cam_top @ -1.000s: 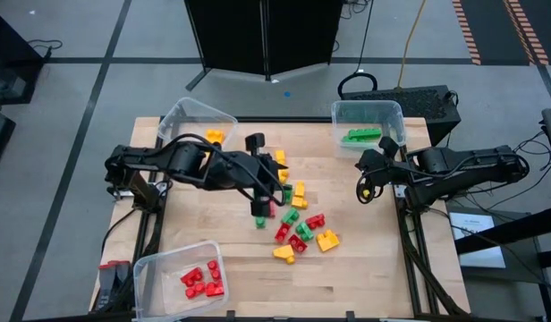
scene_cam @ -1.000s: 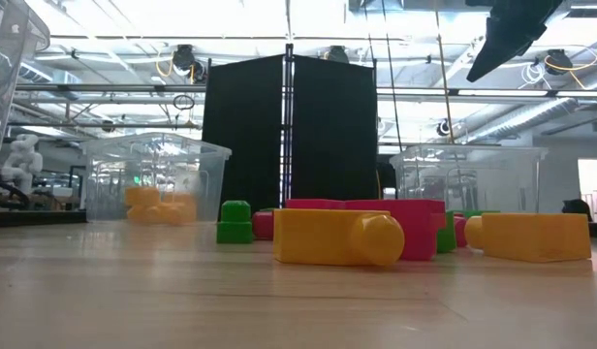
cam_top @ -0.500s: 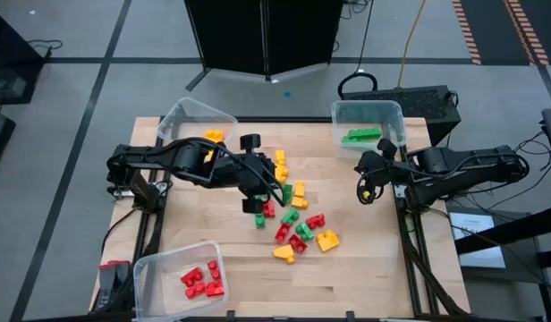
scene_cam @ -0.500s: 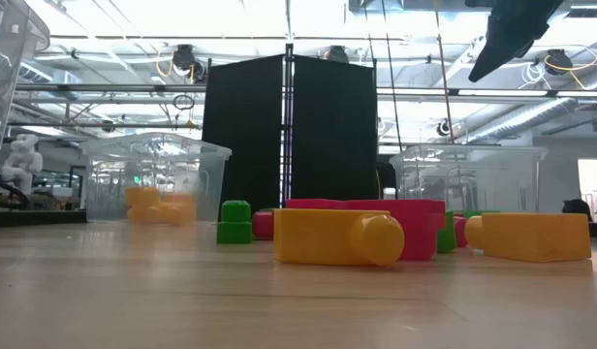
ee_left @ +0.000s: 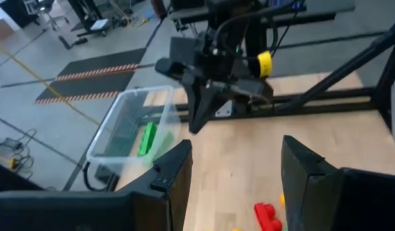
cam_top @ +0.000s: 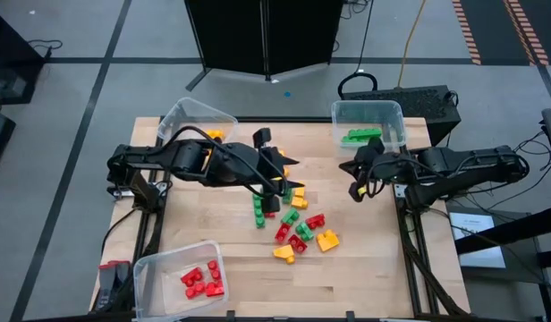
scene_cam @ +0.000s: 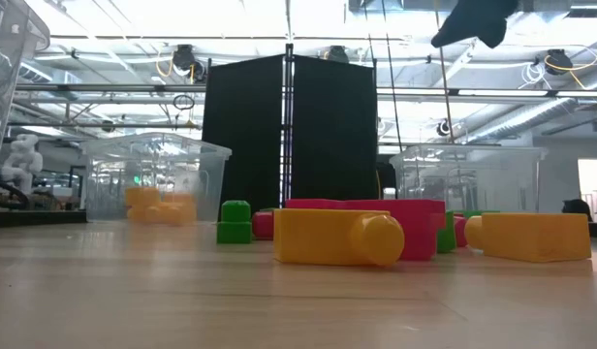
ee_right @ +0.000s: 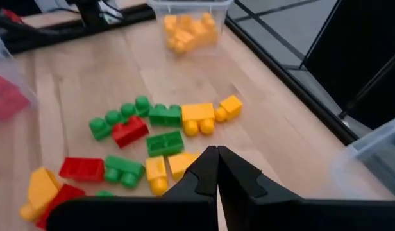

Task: Sort blocks
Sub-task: Put the green game piece into the top right transparent bin

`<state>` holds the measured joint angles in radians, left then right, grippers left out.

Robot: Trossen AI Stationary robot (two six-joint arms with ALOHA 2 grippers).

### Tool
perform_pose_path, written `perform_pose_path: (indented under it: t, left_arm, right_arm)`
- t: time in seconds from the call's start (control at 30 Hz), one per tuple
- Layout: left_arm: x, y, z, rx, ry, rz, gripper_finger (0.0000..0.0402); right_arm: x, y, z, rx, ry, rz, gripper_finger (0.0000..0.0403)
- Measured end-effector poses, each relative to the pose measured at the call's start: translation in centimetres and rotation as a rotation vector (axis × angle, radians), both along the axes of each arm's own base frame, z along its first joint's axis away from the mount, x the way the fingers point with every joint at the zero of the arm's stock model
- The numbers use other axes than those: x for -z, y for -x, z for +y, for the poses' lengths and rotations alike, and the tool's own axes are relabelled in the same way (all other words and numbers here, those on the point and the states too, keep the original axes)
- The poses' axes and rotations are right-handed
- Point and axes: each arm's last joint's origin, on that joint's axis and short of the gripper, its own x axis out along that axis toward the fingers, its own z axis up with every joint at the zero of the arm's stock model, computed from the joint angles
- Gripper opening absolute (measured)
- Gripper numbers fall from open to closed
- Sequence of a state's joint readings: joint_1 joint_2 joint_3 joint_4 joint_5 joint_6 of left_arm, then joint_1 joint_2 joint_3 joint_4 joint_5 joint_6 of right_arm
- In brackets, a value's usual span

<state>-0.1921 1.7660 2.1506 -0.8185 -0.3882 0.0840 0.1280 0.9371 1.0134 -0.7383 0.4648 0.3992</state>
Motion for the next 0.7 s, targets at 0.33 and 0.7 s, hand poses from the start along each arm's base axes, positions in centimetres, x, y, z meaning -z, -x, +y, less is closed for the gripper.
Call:
perform_pose_path:
  t: [0.33,0.7]
  left_arm:
    - [0.6,0.1,0.0,0.019,-0.008,0.051,0.0144]
    - [4.0,-0.4,-0.1,0.002,-0.01,0.213,0.0144]
  right_arm:
    - [-0.2,-0.3,0.3,-0.093,-0.074,-0.026,0.0006]
    - [0.3,0.1,0.4,-0.101,-0.082,0.033,0.0006]
